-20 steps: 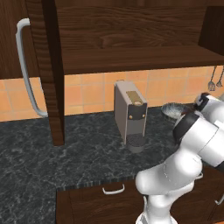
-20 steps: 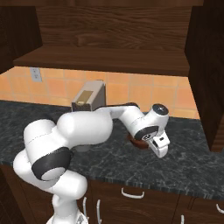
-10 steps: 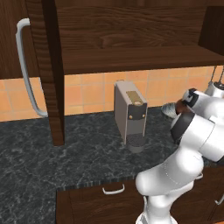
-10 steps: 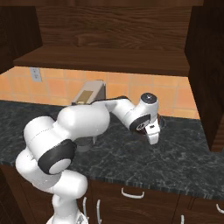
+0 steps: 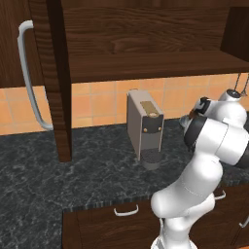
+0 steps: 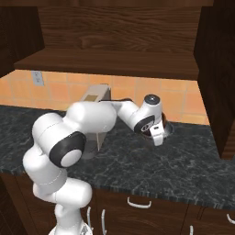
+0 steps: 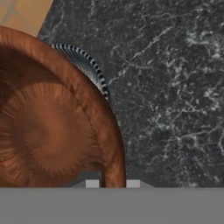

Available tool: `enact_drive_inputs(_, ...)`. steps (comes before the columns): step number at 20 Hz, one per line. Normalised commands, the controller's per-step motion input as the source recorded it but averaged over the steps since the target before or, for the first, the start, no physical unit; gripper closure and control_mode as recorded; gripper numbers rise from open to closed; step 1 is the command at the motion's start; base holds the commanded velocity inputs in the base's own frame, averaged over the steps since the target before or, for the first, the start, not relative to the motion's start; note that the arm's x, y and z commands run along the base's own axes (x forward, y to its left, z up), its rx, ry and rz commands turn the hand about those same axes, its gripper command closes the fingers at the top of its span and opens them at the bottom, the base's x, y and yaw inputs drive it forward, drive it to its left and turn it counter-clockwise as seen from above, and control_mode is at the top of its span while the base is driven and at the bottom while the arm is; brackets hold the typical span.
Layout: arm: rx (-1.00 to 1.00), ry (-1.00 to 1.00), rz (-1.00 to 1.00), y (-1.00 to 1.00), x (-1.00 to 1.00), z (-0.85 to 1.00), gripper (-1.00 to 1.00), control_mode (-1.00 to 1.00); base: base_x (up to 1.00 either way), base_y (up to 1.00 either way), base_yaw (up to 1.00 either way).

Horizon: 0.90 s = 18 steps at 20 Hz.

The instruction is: Pick up the bowls on the counter and stack them on top of one another in the open cabinet. Place the smaller bowl on top of the larger bowl.

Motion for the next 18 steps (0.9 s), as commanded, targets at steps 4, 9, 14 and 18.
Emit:
enact_drive_inputs(4,0.0,0.08,0.0,-0.01,0.32,0.0,1.0,-1.0,0.0,0.0,0.0)
enact_drive_inputs(9,0.0,0.1,0.0,-0.11,0.06,-0.14,1.0,-1.0,0.0,0.0,0.0)
enact_drive_inputs(14,0.0,0.0,0.0,-0.05,0.01,-0.3,1.0,-1.0,0.0,0.0,0.0)
enact_drive_inputs(18,0.0,0.0,0.0,0.0,0.15,-0.18,1.0,-1.0,0.0,0.0,0.0)
